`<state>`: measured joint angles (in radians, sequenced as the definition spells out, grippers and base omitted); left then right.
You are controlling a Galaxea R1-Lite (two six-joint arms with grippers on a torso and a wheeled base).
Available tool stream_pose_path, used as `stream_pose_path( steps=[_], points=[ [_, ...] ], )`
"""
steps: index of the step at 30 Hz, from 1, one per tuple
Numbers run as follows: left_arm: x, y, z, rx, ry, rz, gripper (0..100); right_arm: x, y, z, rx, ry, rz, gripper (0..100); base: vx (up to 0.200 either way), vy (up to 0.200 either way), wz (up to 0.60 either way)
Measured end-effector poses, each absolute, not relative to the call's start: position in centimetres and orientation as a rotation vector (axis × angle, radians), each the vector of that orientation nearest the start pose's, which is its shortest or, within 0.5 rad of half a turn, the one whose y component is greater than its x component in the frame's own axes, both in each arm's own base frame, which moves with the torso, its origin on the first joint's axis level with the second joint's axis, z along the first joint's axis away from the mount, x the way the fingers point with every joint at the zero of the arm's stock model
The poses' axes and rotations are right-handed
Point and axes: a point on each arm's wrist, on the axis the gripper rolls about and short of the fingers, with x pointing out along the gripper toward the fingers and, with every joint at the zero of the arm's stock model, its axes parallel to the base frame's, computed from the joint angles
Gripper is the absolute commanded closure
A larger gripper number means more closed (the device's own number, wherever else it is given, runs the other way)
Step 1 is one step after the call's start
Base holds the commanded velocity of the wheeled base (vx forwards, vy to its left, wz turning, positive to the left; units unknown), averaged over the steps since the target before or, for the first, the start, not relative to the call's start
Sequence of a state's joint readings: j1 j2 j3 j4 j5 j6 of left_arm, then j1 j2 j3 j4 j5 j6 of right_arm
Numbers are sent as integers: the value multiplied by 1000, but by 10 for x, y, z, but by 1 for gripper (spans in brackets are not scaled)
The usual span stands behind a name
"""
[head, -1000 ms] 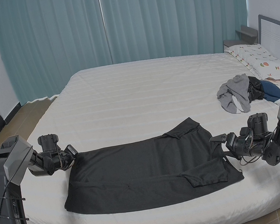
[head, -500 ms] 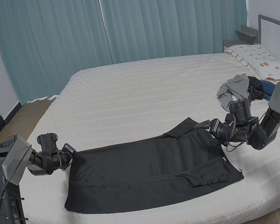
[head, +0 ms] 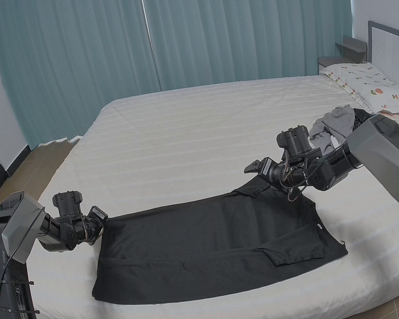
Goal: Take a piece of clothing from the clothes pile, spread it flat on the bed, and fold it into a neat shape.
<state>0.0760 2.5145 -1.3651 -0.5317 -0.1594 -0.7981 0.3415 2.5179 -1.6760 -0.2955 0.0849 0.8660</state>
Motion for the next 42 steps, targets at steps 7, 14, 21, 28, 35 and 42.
stream_pose_path(
  steps=[7, 14, 21, 28, 35, 42],
  points=[
    [464, 31, -13, -845, 606, 165, 100, 496, 178, 21, 778, 713, 91, 0, 0, 0, 0],
    [464, 31, -13, -845, 607, 165, 100, 510, 173, -5, 813, 731, 32, 0, 0, 0, 0],
    [463, 31, -14, -845, 608, 165, 100, 518, 172, -14, 836, 656, 66, 0, 0, 0, 0],
    [463, 31, -14, -844, 608, 165, 100, 528, 172, -9, 872, 465, 139, 0, 0, 0, 0],
    [463, 31, -14, -845, 608, 165, 100, 534, 168, -2, 857, 317, 201, 0, 0, 0, 0],
    [463, 31, -13, -845, 607, 165, 100, 539, 157, 4, 865, 204, 260, 0, 0, 0, 0]
  ],
)
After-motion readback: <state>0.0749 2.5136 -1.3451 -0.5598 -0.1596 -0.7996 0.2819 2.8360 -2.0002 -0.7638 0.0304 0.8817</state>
